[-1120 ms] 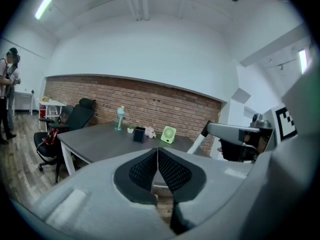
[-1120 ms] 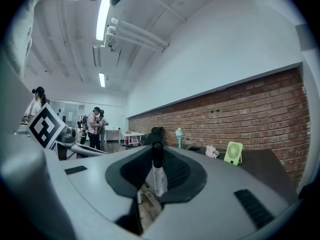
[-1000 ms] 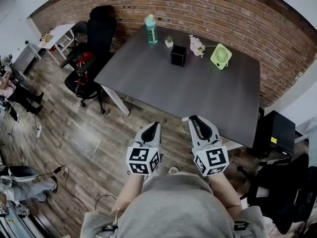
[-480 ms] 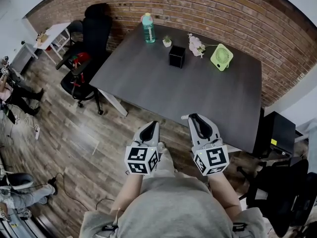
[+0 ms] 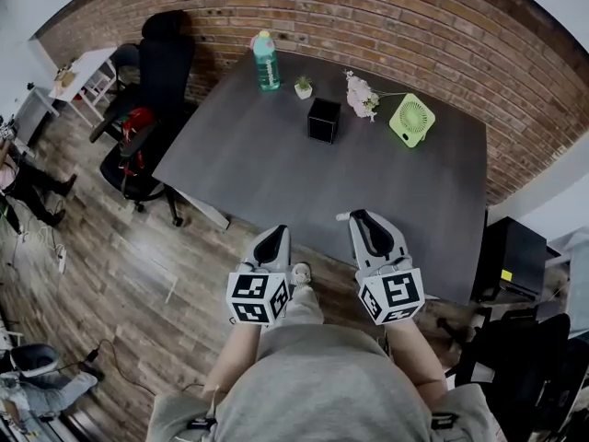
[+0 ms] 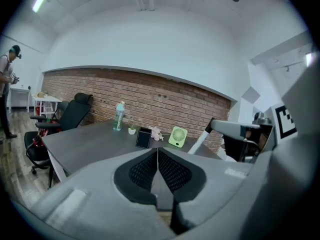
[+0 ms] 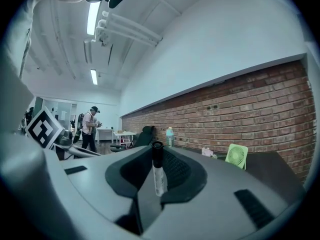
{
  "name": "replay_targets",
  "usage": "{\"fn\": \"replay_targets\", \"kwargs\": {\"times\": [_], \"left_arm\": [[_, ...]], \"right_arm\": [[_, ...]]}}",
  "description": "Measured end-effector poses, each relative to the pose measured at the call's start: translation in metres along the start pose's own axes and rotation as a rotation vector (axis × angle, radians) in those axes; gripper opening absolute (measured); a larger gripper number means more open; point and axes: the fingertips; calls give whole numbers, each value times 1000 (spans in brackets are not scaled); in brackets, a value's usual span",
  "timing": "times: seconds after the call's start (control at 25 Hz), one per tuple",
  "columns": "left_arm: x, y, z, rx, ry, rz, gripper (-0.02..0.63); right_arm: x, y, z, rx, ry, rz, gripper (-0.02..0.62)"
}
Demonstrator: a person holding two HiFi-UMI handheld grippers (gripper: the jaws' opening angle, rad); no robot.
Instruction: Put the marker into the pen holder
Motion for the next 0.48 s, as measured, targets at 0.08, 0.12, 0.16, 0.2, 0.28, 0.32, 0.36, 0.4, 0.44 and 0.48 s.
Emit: {"fn": "replay_targets", "kwargs": {"times": [0.08,0.12,0.16,0.2,0.28,0.32,0.36,0.4,0.44,0.48], "left_arm": [[15,-5,10,0,3,3,21],[23,-8,16,1,4,4,21],[30,-11,21,3,4,6,21],[37,-14,26,5,5,7,21],[52,-21,36,6,8,9,21],[59,-25,41,6,11,10,21],[66,-28,46,7,14,12,21],[72,-31,52,8,16,14,21],[79,-34,57,10,19,16,21],[87,-37,62,11,22,17,21]], "right_arm": [[17,-3,-7,-5,3,2,66],[26,-5,-10,-9,4,2,66],[35,-7,-14,-12,5,2,66],[44,-10,-18,-15,8,1,66],[62,-14,-26,-17,16,1,66],[71,-16,-30,-19,20,3,66],[80,-17,-33,-19,23,5,66],[89,-18,-36,-20,25,7,66],[98,-19,-38,-19,28,8,66],[107,-21,-41,-19,32,9,66]]}}
Point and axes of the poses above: the fingertips, and each gripper's own axes: x forward along the fingers, z to its left, y out of its underside, and after that the axes turned 7 degrees about x, right-handed
